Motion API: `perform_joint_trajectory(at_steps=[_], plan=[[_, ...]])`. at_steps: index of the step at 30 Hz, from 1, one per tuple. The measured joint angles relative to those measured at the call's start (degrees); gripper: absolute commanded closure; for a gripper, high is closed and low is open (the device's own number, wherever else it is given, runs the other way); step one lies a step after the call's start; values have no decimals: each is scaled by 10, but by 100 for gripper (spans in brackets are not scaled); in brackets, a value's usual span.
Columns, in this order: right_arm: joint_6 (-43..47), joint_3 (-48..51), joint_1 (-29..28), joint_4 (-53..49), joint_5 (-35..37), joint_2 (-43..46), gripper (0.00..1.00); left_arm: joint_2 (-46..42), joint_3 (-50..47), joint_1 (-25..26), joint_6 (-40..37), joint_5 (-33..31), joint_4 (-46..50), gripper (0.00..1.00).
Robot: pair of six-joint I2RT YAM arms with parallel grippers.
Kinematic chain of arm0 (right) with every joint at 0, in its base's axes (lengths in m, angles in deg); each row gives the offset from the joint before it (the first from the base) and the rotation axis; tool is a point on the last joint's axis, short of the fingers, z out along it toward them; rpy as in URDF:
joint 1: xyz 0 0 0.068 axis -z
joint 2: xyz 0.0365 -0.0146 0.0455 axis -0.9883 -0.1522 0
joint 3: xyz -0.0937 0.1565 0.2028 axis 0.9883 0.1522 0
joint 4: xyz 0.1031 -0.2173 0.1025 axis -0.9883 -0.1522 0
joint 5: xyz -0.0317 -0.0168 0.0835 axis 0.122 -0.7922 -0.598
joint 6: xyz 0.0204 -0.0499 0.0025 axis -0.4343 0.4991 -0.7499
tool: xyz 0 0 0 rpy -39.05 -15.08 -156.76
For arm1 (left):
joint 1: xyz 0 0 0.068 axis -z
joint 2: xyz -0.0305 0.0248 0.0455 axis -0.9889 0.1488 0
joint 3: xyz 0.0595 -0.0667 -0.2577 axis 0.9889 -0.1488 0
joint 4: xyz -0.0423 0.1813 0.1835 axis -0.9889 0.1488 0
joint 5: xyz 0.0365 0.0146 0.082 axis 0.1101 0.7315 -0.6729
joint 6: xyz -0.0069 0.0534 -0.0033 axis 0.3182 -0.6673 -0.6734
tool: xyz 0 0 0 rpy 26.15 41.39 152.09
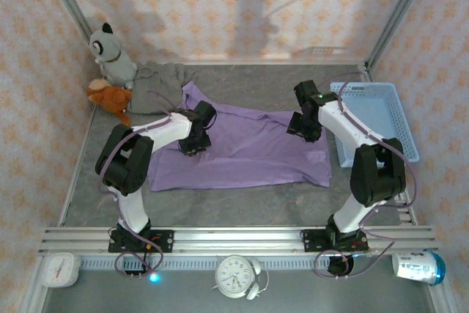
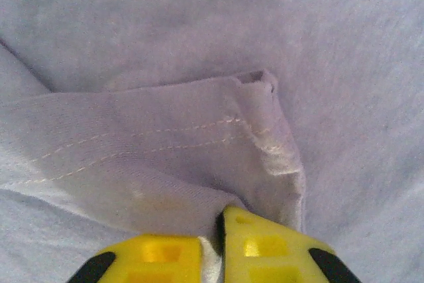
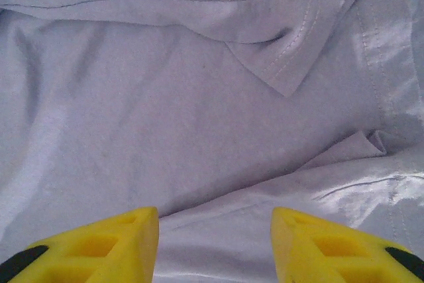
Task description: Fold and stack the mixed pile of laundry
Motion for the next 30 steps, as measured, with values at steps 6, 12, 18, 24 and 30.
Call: perform_joint_trajectory(at_steps=[6,12,18,24,30], plan=[[0,3,0,-4,2,8,52,0,45,-1,-14,-29,18,99],[0,10,0,-3,0,8,52,51,176,-14,-37,-56,58,46],[-2,34,0,-3,-2,14,53,96,216,-24,-55,-58,83,37],[-12,93,-4,14,-21,57,57,14,132,-24,-70,-60,97,42],[-27,171,-8,41,-42,71,60,-129,4,-24,-64,-63,91,71]])
